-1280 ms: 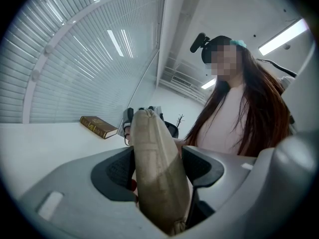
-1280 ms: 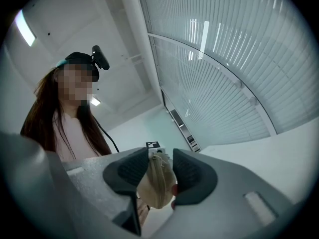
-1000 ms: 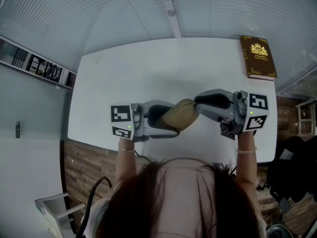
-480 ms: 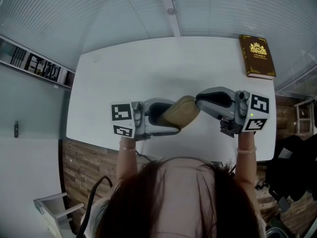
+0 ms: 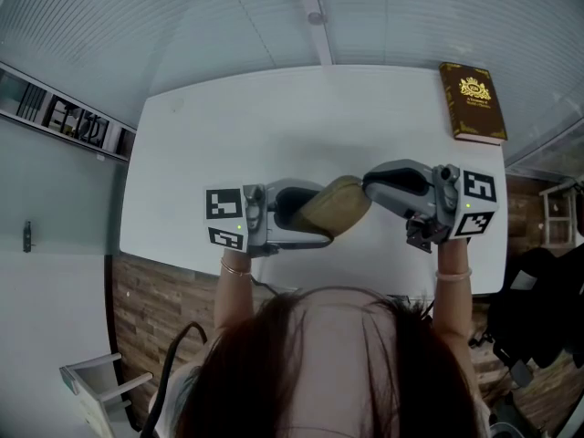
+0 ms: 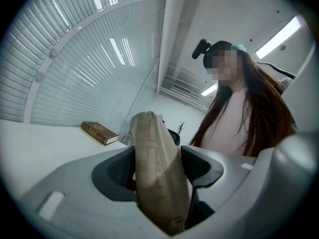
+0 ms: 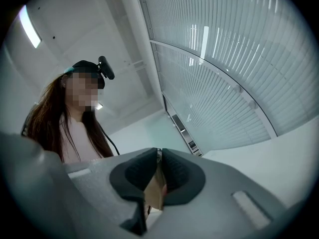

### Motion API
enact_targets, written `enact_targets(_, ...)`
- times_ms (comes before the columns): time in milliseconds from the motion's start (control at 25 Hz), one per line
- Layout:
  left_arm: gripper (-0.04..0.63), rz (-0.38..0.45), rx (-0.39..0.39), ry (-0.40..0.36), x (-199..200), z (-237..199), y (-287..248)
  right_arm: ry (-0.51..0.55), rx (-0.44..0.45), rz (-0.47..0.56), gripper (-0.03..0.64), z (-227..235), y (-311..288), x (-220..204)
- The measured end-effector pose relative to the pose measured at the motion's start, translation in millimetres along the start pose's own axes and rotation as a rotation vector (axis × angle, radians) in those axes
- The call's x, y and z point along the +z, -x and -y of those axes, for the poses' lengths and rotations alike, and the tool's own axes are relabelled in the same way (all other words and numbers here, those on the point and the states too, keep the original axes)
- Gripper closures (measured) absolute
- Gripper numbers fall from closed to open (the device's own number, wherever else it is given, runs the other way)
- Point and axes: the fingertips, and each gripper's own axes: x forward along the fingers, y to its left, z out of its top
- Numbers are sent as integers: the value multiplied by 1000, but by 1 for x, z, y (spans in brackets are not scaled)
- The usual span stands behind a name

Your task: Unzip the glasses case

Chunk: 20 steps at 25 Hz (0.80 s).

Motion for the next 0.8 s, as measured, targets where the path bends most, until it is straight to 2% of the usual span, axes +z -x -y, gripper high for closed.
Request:
enact_targets(480, 310, 1, 37, 2, -4, -3, 0, 50, -50, -44, 595, 3, 2, -4)
enact_targets(680, 310, -25, 70, 10, -12, -6, 2, 87, -108, -92, 617, 9, 10, -8)
enact_targets(800, 310, -10, 73, 15, -11, -10, 2, 112, -126, -99, 617, 12, 9, -8)
